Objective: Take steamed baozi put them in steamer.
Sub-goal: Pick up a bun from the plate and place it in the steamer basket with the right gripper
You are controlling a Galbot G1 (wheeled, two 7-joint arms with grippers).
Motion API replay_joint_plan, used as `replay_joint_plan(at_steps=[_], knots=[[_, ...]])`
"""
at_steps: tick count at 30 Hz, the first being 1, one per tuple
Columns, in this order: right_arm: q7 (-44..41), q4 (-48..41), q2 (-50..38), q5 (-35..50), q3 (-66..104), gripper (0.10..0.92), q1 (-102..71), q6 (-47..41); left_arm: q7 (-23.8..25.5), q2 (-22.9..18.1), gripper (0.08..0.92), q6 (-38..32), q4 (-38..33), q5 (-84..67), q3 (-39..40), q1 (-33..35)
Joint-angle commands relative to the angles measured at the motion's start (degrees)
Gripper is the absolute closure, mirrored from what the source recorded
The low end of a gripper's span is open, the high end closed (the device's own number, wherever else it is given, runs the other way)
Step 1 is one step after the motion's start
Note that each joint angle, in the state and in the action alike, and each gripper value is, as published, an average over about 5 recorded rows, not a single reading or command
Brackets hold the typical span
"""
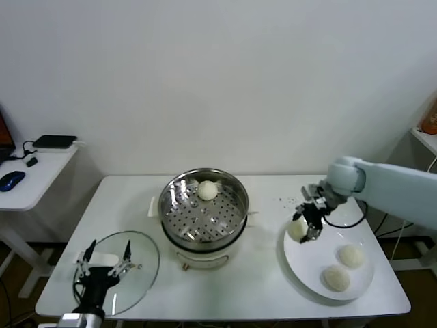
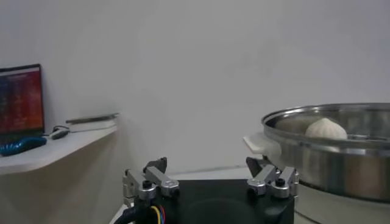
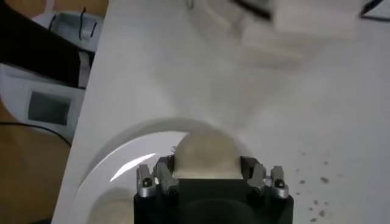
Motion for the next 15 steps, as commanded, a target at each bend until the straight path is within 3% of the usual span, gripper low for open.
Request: replay_joint_plan(at_steps=[1,6,15], knots=[[-0.83,-0.61,8.61,20.41,-11.16,0.329,21.27,-0.10,0.07,-0.11,0.177,0.35,-0.42,0.83,0.92,-0.61],[-1.19,-5.62,17.33,25.12,-9.81,0.320,22.25,-0.11,0.04,-0.18,0.177,0.44,-0.42,0.95,1.21,-1.02],[-0.70,-16.15,33.97,26.09,-3.73,0.319,13.29,-1.32,-0.02,-0.26,0.177,0.13,-0.70,1.62,1.28,-1.11]])
